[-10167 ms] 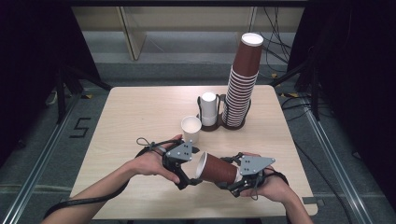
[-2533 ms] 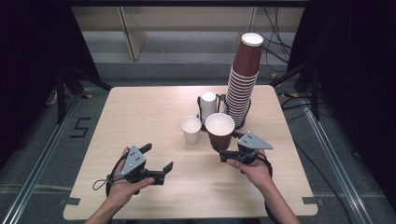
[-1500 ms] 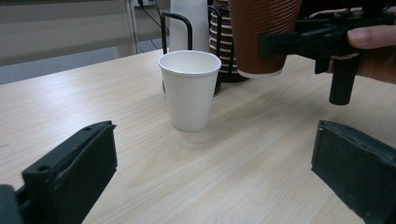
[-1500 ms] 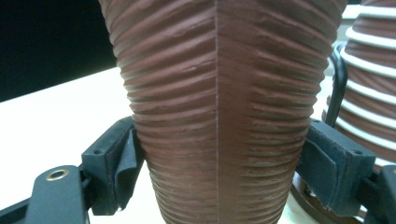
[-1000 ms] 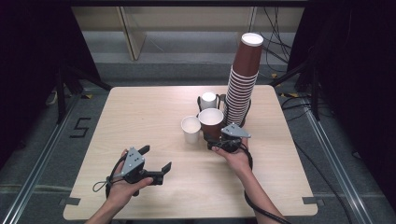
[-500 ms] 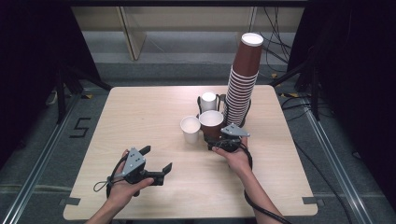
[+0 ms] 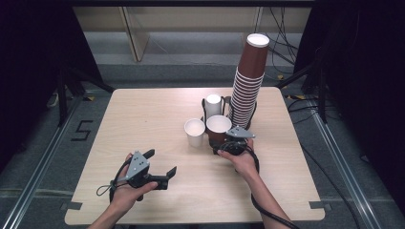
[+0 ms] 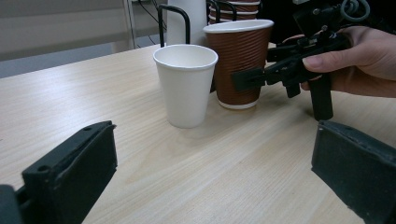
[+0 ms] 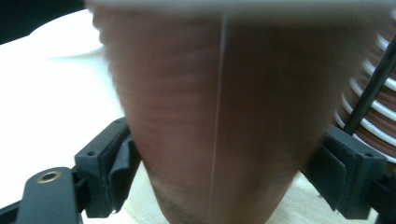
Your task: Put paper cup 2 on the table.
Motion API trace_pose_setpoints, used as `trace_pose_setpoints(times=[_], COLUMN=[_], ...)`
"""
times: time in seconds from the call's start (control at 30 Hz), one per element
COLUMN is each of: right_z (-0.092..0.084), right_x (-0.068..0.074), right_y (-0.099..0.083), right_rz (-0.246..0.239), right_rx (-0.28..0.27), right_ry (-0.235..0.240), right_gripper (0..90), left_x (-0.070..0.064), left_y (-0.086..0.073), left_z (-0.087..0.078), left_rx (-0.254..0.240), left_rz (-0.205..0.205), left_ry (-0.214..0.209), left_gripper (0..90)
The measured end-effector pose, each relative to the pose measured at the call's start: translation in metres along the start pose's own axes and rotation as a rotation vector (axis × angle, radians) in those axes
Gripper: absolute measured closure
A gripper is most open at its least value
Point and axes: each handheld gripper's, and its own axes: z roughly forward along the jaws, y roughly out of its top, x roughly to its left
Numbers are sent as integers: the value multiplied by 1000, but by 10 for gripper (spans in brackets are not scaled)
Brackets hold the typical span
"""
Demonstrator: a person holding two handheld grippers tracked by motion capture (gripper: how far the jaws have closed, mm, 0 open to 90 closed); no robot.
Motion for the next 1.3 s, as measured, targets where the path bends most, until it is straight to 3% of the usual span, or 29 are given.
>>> trace_pose_setpoints(times=[0.13,0.17,0.43,0.47,0.5,0.53,0.57,0.87,0.9,1.0,1.1,1.13,1.3], right_z=[-2,-2,-7,-9,-11,-12,-14,-33,-36,-43,-50,-55,-68], right_x=[1,3,3,1,2,4,1,-3,-5,-5,-8,-7,-10], right_y=[3,3,4,4,4,3,3,1,2,0,-2,-3,-8], right_rz=[-2,29,11,-16,4,25,-1,-11,-38,-21,-49,-24,-40], right_rx=[33,28,49,57,71,69,75,91,102,110,114,121,111], right_ry=[12,2,-2,13,13,8,19,25,15,28,27,15,17], right_gripper=[138,127,39,34,28,26,24,21,21,21,26,31,38], left_x=[0,0,0,0,0,0,0,1,1,2,1,1,-2], left_y=[0,0,-1,-1,-1,-1,-1,-2,-2,-3,-3,-3,-4], left_z=[0,1,1,1,1,1,1,2,2,3,3,4,5], left_rx=[4,3,5,4,5,5,5,10,11,12,18,18,24], left_rz=[-6,-8,-9,-8,-7,-6,-6,-6,-6,-4,-6,-8,-7], left_ry=[0,0,-1,-1,-1,-1,-1,5,3,3,3,1,-2], left_gripper=[0,0,0,0,0,0,0,0,0,0,0,0,0])
